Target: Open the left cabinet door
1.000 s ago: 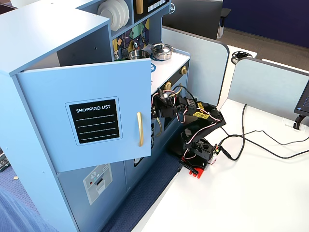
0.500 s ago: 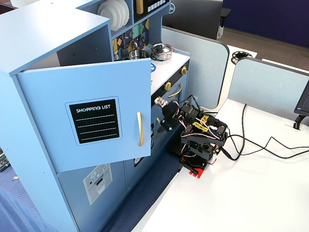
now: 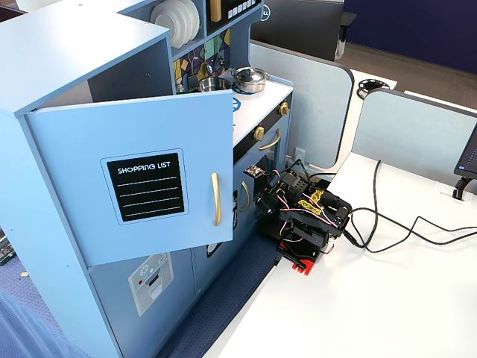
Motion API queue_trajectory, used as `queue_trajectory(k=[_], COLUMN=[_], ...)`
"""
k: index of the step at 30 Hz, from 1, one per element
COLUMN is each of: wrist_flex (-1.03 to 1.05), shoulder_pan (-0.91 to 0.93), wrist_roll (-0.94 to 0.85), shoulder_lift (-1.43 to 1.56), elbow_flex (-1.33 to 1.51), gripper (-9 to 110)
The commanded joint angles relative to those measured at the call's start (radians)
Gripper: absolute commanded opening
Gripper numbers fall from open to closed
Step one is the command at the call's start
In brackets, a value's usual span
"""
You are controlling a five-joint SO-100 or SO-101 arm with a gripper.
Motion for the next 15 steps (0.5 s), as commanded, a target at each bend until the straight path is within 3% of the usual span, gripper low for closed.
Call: queue_trajectory(k=[1, 15], wrist_flex=[0.149, 0.21], shoulder_pan=[0.012, 0.012], wrist_roll=[-0.014, -0.035], shoulder_lift=[0.005, 0.005], elbow_flex=[0.002, 0.002], gripper=[1, 1])
